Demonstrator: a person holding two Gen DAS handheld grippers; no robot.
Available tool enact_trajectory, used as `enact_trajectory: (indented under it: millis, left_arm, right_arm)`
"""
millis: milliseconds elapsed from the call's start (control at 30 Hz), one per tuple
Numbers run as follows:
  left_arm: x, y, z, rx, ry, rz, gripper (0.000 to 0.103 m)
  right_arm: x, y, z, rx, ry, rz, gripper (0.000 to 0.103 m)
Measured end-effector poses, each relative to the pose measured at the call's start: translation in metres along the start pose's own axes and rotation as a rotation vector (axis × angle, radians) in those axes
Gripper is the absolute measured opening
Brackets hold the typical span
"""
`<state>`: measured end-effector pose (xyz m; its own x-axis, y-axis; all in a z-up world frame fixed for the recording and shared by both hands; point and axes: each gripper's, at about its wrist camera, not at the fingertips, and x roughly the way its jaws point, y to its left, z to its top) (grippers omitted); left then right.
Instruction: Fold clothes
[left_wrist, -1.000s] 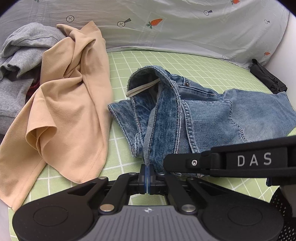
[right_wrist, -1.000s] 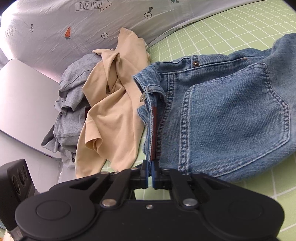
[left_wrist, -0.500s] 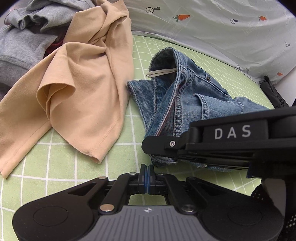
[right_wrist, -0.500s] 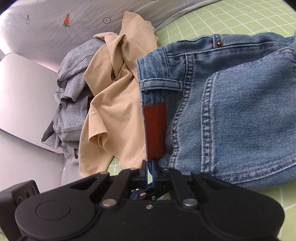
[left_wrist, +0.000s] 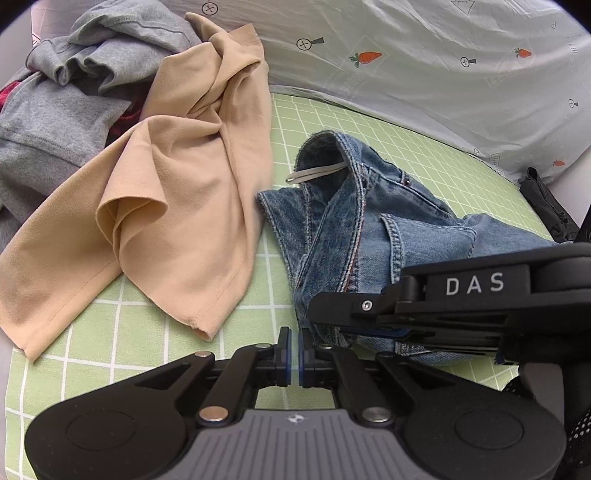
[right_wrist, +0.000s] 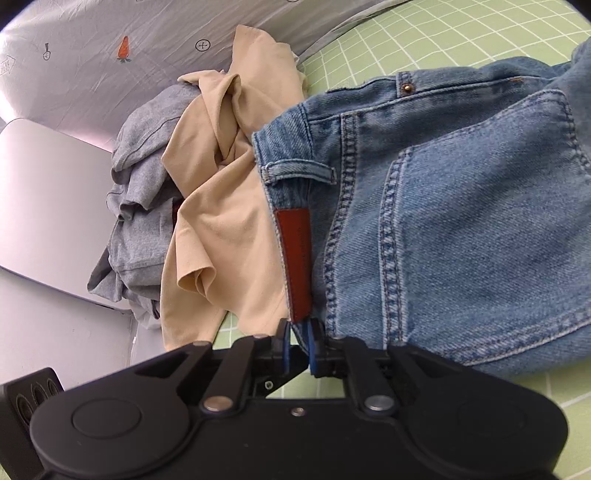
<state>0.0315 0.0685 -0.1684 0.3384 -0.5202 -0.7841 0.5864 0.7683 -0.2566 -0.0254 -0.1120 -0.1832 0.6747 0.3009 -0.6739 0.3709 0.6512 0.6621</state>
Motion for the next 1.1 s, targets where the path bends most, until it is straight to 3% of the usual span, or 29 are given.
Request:
enact_trajectory:
  millis: [67,133,267,433,500,600,700,833,1100]
  left_arm:
    - [-0.003,-0.006,0.0,0.014,0.0,-0.004,0.011]
    - [-0.006,-0.011,-0.001,0.022,-0.002,-0.014,0.012]
    - [-0.005,-0.021,-0.003,0.033,0.0,-0.019,0.013]
    - [0.007,-0.035,-0.003,0.047,0.019,0.03,0.019]
    - [0.011,-0.037,-0.002,0.039,0.023,0.049,0.02]
    - [0.013,-0.038,-0.003,0.017,0.024,0.065,0.021]
    - [0.013,-0.035,-0.003,-0.017,0.024,0.063,0.02]
    - [0.012,-0.03,-0.003,-0.069,0.018,0.039,0.013]
    - [0.003,-0.019,-0.001,-0.151,0.006,0.052,0.009]
  right_arm:
    - [-0.011,-0.005,0.0,0.03,-0.015,-0.018,0.015]
    - [-0.021,-0.011,0.0,0.063,-0.03,-0.038,0.022]
    - [-0.037,-0.026,-0.005,0.119,-0.05,-0.114,0.023]
    - [-0.048,-0.049,-0.014,0.24,-0.058,-0.168,0.025]
    - [-0.05,-0.057,-0.015,0.278,-0.059,-0.182,0.031]
    - [-0.049,-0.064,-0.017,0.33,-0.063,-0.18,0.043]
    - [-0.044,-0.071,-0.016,0.396,-0.073,-0.136,0.048]
    - [-0.037,-0.077,-0.013,0.465,-0.086,-0.087,0.051]
    - [-0.038,-0.076,-0.016,0.481,-0.083,-0.079,0.049]
